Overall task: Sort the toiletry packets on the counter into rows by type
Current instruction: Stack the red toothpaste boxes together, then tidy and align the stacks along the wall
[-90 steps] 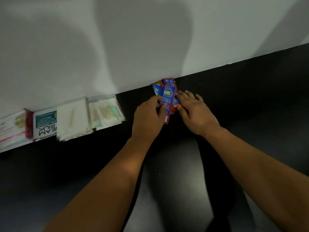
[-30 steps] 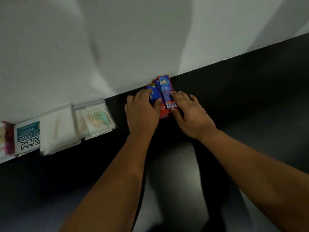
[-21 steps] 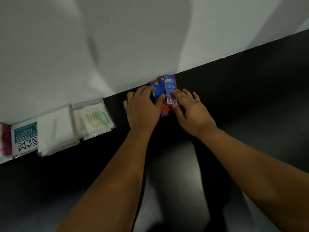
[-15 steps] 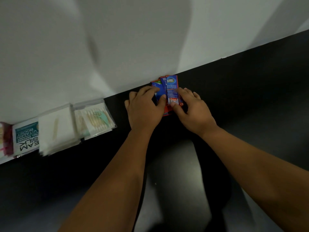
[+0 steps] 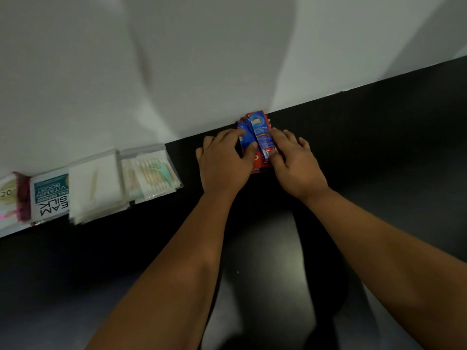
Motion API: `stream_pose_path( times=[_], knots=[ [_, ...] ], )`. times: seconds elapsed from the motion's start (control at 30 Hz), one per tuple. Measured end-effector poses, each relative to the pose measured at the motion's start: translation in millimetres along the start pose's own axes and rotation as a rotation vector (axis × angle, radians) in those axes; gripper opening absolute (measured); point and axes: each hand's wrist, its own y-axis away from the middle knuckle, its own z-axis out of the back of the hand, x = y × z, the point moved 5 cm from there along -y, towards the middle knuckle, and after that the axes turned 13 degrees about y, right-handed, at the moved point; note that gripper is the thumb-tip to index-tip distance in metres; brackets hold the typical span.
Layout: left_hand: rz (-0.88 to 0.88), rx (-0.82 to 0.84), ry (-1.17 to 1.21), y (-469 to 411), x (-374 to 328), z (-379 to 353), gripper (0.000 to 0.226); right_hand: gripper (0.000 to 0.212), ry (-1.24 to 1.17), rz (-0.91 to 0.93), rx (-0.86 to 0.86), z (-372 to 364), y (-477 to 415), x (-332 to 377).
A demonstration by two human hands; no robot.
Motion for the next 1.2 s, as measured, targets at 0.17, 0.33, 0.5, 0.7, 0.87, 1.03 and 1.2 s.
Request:
stream_pose_path(
  times=[0.17, 0.33, 0.5, 0.7, 0.87, 1.03, 1.2],
  knots=[
    [0.022, -0.008, 0.059, 1, -1, 3, 0.044, 0.054, -0.065, -0.028, 0.000, 0, 1, -1],
    [0.046, -0.038, 0.155, 3, -1, 9, 0.037, 0.062, -0.133, -0.077, -0.021, 2, 4, -3],
    [0.080, -0.088, 0.295, 18, -4, 22, 0.033, 0.065, -0.172, -0.111, -0.137, 14, 13, 1],
    [-0.007, -0.174, 0.291, 72, -4, 63, 0.021, 0.043, -0.028, -0.011, -0.468, 26, 59, 36],
    [0.143, -0.368, 0.286, 117, 28, 119, 0.017, 0.033, -0.306, 0.150, -0.266, -4, 92, 116],
    [0.381, -0.433, 0.226, 141, 61, 154, 0.027, 0.049, -0.406, 0.124, 0.072, -36, 69, 178],
    [0.421, -0.337, 0.237, 143, 67, 158, 0.034, 0.064, -0.098, 0.338, 0.180, -61, 45, 200]
  ],
)
